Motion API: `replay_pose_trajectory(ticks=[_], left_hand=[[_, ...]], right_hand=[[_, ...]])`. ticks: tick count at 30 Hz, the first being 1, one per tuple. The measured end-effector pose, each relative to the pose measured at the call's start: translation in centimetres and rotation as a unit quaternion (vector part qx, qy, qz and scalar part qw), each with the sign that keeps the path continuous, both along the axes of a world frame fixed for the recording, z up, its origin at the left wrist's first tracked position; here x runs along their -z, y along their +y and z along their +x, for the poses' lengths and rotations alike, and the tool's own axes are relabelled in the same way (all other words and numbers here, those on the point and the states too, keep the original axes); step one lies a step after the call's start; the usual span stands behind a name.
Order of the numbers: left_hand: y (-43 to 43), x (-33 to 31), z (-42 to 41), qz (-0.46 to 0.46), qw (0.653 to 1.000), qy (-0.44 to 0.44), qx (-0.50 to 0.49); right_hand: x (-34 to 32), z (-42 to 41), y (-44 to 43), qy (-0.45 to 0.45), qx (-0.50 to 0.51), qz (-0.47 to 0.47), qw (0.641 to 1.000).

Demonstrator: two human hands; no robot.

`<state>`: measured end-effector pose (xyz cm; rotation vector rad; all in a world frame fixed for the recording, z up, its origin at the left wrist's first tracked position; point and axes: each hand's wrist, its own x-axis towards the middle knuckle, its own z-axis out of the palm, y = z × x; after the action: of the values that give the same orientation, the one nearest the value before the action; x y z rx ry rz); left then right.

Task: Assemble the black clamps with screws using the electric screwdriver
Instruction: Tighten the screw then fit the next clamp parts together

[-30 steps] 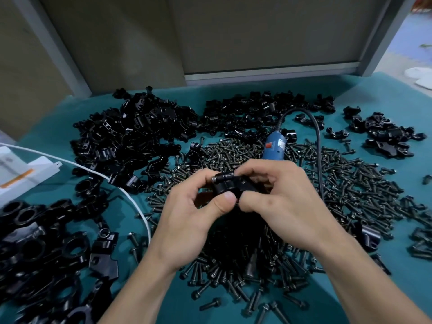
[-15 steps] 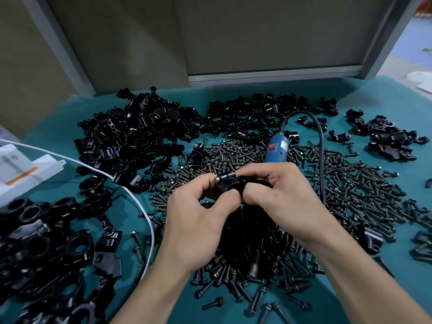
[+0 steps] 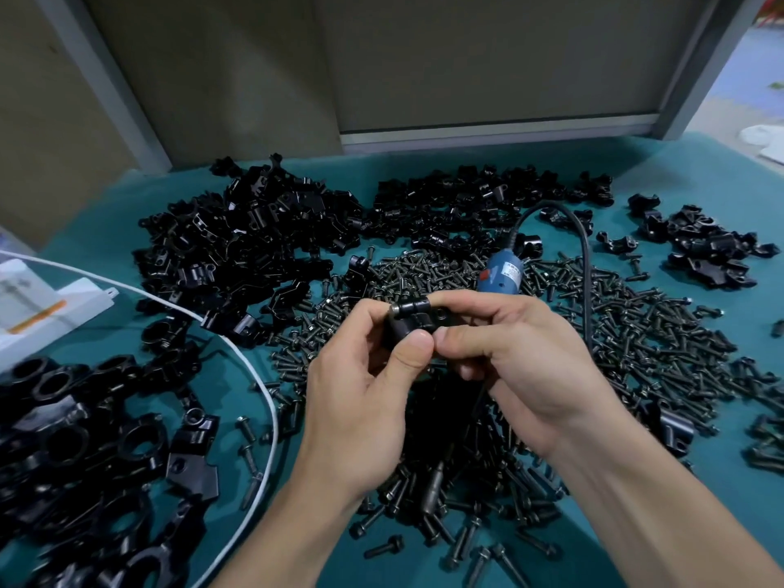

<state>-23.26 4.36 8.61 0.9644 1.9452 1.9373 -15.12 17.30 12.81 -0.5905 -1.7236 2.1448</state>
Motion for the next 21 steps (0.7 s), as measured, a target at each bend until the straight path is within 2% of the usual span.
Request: replay_pose_trajectory(ticks=[4, 6, 12, 21], left_hand=[[-0.3, -0.5, -0.7, 0.024, 0.999, 0.001, -0.034], [-0.6, -0.7, -1.2, 0.04, 0.998, 0.0, -0.047], [-0.8, -0.7, -1.7, 0.007, 0.994, -0.02, -0.112], [-1.3, -1.3, -1.3, -0.055, 0.985, 0.071, -0.147]], right_hand=[[0.0, 0.4, 0.7, -0.01, 0.016, 0.142, 0.99], [-0.1, 0.7, 1.1, -0.018, 0.028, 0.181, 0.983], [0.5, 0.5, 1.1, -0.027, 0.018, 0.195, 0.98], [0.1, 0.7, 1.0, -0.031, -0.03, 0.142, 0.989]])
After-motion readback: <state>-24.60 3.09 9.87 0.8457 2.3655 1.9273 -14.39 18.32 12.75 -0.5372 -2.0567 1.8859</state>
